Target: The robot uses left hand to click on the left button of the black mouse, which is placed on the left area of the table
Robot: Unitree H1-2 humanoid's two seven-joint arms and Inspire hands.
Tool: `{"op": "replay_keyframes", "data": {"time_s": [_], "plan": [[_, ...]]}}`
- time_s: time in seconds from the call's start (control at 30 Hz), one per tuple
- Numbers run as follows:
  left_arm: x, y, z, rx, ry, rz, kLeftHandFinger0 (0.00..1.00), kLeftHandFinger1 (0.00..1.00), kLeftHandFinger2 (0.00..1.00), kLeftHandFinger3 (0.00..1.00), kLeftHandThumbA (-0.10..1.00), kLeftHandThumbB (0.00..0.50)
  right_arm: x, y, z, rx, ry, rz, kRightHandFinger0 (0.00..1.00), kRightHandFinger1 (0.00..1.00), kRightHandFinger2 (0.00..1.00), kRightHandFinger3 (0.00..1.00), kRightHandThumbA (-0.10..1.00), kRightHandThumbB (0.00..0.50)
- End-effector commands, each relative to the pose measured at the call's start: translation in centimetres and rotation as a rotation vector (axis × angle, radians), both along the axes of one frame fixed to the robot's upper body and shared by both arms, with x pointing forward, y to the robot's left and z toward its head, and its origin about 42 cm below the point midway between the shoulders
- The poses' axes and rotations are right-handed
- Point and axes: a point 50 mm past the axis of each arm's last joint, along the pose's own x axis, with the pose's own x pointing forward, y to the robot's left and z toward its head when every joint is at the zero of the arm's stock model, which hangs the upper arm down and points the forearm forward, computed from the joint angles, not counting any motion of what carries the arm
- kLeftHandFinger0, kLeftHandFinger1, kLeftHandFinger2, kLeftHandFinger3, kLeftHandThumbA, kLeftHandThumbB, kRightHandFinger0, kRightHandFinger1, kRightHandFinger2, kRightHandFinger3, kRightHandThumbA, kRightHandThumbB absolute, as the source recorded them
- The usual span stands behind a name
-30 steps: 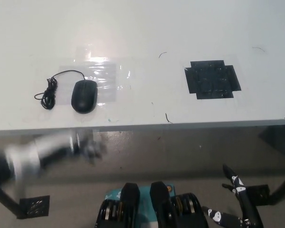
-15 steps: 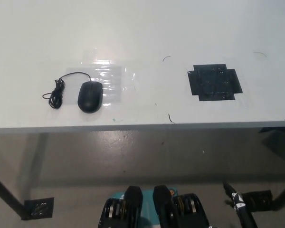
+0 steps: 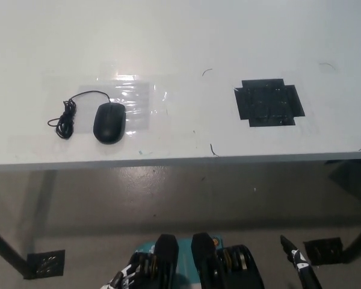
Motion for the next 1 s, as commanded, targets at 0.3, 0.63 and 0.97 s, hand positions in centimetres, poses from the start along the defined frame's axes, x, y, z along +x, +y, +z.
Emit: {"op": "replay_keyframes", "data": {"time_s": [0.3,0.63,0.97], "plan": [[1.8,1.0,0.5,0.212,-0.314,0.166,1.0,1.0,1.0,1.0,1.0,0.277,1.2,0.7,2.1,0.026,-0.142,0.021,1.0,1.0,1.0,1.0,1.0,0.104],[2.0,0.9,0.7,0.234,-0.334,0.158,1.0,1.0,1.0,1.0,1.0,0.246,1.4,0.8,2.3,0.022,-0.132,0.024,1.0,1.0,1.0,1.0,1.0,0.083],[2.7,0.9,1.0,0.251,-0.351,0.156,1.0,1.0,1.0,1.0,1.0,0.255,2.1,0.9,2.8,0.01,-0.153,0.029,1.0,1.0,1.0,1.0,1.0,0.064]]}}
